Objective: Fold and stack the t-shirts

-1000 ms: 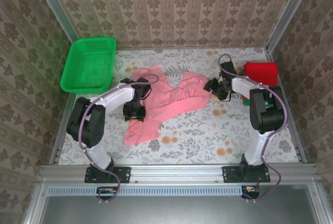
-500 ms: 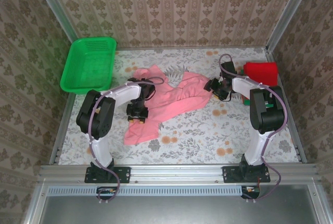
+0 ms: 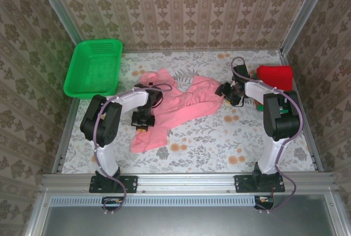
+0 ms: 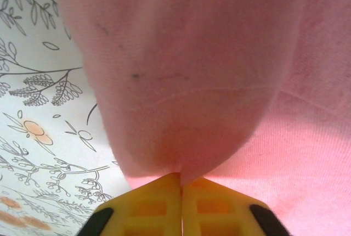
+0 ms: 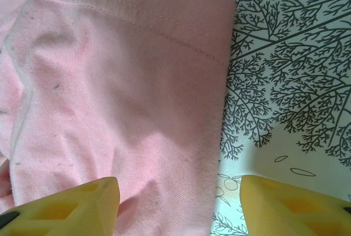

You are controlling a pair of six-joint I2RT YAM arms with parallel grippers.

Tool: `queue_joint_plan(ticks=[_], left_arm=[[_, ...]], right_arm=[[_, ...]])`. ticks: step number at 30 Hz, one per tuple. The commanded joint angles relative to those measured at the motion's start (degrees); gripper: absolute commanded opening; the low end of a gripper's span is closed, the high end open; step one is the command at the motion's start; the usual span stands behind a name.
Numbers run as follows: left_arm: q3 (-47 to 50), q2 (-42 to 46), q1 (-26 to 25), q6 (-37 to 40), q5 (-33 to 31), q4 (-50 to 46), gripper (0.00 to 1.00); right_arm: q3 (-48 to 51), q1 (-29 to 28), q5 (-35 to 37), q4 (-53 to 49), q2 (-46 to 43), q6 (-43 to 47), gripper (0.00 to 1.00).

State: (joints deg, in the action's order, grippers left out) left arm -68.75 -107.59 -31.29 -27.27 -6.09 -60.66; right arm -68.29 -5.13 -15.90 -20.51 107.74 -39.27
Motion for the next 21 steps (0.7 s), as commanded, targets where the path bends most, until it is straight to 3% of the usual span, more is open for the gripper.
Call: queue_joint_plan(ticks=[1,5,10,16,21], left_arm=[[-0.53,0.37,0.61,-0.33,-1.03,-0.58,0.0],[0.84,4.0,1.5,-1.89,-1.21,-0.4,0.0],[8.53,14.85,4.83,-8.09,1.67,6.0,0.0],[22.99,30.16,14.95,-21.32,9.29,20.21,0.0],[29.91,37.19,19.24,-28.07,13.07,26.43,0.0]], right_arm=[[-0.08,0.32,0.27,-0.83,-1.08,-0.9,0.6],[1.92,1.18,2.75,0.53,-3.82,-2.05,0.59],[4.39,3.54,5.57,2.19,-6.78,-3.04,0.54],[-0.13,4.07,2.98,-1.17,-3.11,1.5,0.56],[-6.07,2.27,1.13,-4.19,0.85,4.93,0.57]])
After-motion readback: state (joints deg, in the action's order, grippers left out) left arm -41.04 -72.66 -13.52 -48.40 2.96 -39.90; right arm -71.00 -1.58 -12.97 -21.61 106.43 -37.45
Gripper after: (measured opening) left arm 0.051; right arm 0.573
